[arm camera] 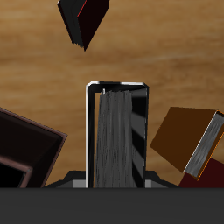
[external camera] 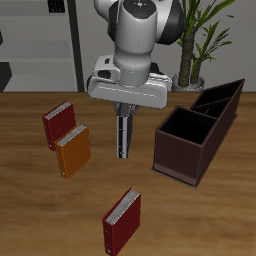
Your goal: Place the striped book into the left desk caddy's back compartment
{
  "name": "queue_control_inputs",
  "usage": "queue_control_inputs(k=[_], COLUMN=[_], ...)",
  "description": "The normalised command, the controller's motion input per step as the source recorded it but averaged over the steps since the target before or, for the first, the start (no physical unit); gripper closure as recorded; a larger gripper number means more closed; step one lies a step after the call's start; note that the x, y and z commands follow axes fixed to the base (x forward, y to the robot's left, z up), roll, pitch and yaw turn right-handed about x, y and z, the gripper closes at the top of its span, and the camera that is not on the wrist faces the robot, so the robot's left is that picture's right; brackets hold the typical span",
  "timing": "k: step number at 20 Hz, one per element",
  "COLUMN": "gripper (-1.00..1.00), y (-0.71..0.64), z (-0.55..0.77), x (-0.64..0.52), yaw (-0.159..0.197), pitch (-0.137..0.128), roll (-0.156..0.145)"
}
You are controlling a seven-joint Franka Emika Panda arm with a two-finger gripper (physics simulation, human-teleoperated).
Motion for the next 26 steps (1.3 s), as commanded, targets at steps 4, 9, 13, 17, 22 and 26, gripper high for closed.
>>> queue_control_inputs(k=[4, 9, 13, 17, 22, 26], gripper=[1.00, 1.00, 1.00, 1.00, 1.00, 1.00], y=[0.55, 0.34, 0.19, 0.22, 0.29, 0.31], z=[-0.02, -0.03, 0.06, 0.11, 0.11, 0.10], x=[-0.58, -0.53, -0.46, -0.38, -0.43, -0.41], yaw=[0.015, 0.012, -0.058, -0.033, -0.031, -0.001], pitch=[-0.034, -0.032, -0.020, -0.032, -0.043, -0.045], roll=[0.039, -0.017, -0.075, -0.026, 0.005, 0.039])
